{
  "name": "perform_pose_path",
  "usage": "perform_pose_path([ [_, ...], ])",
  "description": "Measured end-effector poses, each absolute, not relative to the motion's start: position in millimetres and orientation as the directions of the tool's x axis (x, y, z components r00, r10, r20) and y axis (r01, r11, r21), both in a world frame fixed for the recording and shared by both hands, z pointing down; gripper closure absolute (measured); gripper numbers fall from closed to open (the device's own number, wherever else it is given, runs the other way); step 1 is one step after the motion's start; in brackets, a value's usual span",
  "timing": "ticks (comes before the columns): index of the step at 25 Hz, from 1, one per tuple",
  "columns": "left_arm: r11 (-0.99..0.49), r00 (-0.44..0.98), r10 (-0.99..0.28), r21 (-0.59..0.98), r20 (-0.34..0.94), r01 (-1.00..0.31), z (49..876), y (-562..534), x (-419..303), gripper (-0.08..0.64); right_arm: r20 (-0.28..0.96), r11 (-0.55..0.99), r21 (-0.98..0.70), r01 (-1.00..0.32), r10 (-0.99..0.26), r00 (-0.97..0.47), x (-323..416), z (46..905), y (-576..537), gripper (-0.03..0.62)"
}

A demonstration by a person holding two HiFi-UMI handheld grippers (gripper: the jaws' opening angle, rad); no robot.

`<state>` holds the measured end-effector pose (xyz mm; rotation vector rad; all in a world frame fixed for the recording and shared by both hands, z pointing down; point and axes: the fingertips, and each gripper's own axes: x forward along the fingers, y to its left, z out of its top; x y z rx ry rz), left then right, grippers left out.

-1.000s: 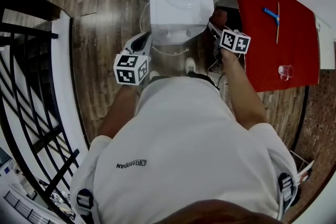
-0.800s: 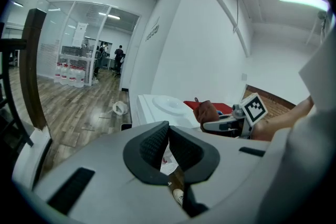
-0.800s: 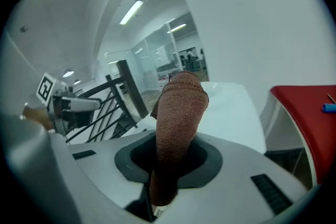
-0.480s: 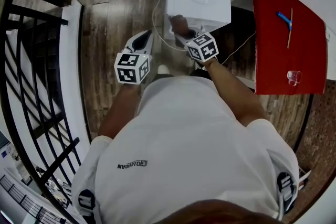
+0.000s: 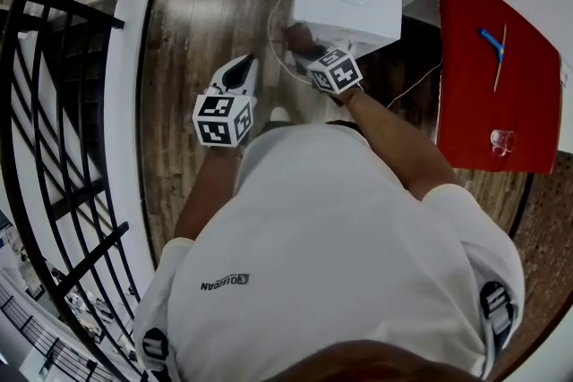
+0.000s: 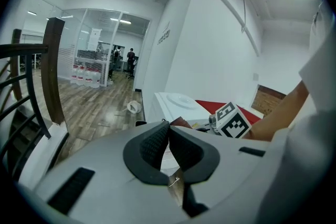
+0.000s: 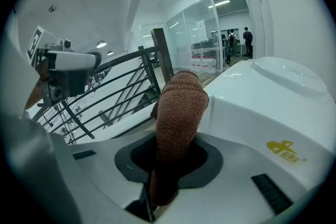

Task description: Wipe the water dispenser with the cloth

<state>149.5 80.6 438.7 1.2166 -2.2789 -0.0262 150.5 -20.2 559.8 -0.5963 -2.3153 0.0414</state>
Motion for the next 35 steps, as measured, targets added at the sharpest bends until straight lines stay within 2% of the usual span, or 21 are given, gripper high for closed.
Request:
perform_pose_path([
  [10, 0.547, -0.335, -0.77, 0.29, 0.543, -0.785, 458.0, 41.8, 185.7, 0.559, 0.713, 0.906, -0.181, 0.383, 0.389, -0.583, 181.9, 582.5, -66.7, 0.52],
  [23, 0.477, -0.28, -0.79, 0.261, 0.546, -0.839, 447.9, -17.5, 215.1, 0.56, 0.735, 0.967, -0.159, 0.198, 0.25, -0.63, 240.1, 589.1, -175.2, 0.52],
  [35, 0.457, -0.286, -0.803, 0.231, 0.524, -0.859, 427.1, -44.1, 238.7, 0.559, 0.77, 0.989, -0.143, 0.047, 0.141, -0.623, 293.4, 602.0, -255.9, 0.52],
])
